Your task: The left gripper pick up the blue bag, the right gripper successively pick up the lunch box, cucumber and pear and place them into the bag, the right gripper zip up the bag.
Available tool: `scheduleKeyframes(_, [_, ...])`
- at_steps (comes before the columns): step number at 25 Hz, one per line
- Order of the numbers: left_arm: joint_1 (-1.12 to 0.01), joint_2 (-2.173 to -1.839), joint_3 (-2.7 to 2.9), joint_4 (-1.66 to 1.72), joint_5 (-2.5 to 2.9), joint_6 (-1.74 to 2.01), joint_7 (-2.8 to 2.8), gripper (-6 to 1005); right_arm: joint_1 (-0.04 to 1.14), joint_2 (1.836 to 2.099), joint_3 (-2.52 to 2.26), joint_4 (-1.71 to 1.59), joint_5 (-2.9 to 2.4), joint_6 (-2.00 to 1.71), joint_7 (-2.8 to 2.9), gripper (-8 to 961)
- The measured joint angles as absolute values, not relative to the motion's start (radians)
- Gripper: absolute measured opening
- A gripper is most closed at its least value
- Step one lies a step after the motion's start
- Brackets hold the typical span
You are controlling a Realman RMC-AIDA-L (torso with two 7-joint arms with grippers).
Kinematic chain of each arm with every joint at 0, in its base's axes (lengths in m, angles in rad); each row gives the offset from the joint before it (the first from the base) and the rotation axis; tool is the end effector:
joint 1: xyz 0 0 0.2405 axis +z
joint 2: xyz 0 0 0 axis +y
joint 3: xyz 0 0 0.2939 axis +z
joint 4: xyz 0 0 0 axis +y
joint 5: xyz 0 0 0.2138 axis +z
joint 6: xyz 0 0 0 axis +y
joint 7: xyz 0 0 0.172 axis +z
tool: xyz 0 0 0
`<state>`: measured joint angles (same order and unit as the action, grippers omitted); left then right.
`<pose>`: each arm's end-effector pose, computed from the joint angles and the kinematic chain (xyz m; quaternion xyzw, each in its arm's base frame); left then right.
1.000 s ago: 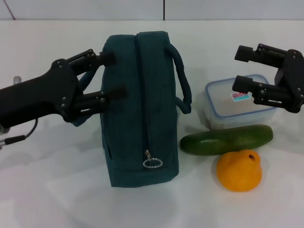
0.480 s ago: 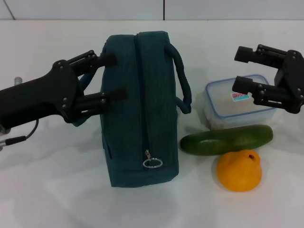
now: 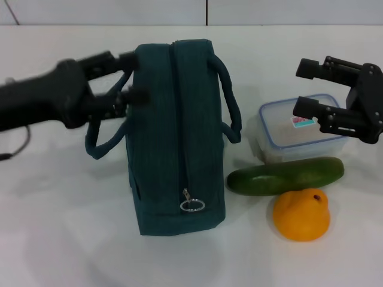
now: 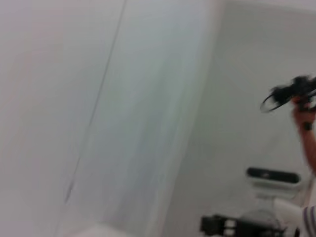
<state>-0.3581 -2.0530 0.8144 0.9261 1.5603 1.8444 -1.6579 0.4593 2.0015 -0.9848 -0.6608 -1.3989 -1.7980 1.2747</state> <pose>-0.2398 0.3158 0.0335 -0.8910 -0.2014 -0.4008 0.0697 0.2245 0.3338 0.0078 -0.8944 0.0810 0.4329 0.0778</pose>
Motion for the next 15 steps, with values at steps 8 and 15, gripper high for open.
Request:
scheduleKeyframes(8, [-0.437, -2.038, 0.82, 1.315, 1.965, 1.762, -2.288, 852, 0.446, 2.002, -0.981, -0.658, -1.398, -1.78, 1.247, 709])
scheduleKeyframes(15, [-0.55, -1.993, 0.824, 1.215, 2.018, 1.799, -2.472, 852, 0.431, 2.005, -0.964, -0.656, -1.398, -1.775, 1.236, 707])
